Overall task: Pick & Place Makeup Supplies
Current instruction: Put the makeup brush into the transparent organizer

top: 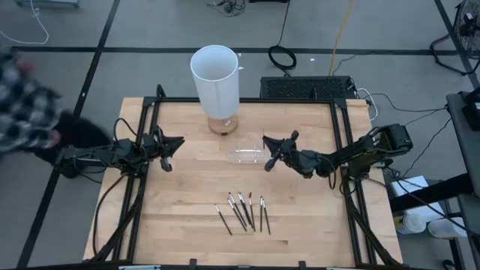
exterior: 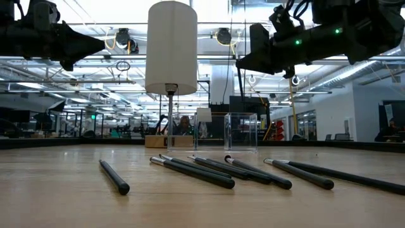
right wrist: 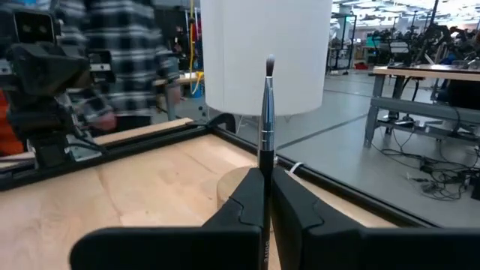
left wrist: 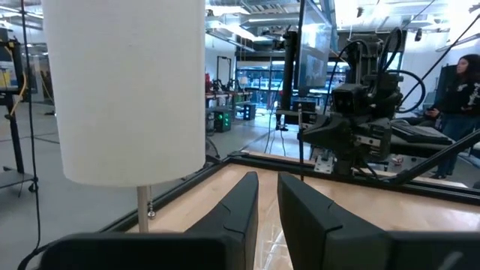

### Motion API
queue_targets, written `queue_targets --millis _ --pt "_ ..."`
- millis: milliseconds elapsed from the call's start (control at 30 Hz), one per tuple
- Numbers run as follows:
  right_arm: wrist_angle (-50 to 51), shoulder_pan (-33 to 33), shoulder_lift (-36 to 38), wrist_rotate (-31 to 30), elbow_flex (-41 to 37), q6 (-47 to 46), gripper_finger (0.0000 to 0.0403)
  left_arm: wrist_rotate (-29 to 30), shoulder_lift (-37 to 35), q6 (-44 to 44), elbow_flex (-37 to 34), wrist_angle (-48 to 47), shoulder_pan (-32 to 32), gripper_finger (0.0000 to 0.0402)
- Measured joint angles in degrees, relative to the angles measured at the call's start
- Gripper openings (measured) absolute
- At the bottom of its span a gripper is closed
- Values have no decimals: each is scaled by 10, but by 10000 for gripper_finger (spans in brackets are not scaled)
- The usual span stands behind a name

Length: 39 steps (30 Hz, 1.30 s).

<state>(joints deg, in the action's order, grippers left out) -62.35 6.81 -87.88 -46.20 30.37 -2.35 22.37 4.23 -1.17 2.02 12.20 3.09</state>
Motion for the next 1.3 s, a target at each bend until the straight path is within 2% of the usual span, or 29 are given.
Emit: queue_targets --millis 300,600,1000,1300 --pt "5 -4 -26 -1 0 -7 0 0 0 0 0 0 0 63" --pt "-77 -16 -106 -3 3 -16 0 0 0 -1 0 16 0 63" --pt "-76 -16 -145 -17 13 -60 0 0 0 2 0 13 0 63" --pt "39 -15 -145 -18 53 -83 0 -18 0 2 0 12 0 62"
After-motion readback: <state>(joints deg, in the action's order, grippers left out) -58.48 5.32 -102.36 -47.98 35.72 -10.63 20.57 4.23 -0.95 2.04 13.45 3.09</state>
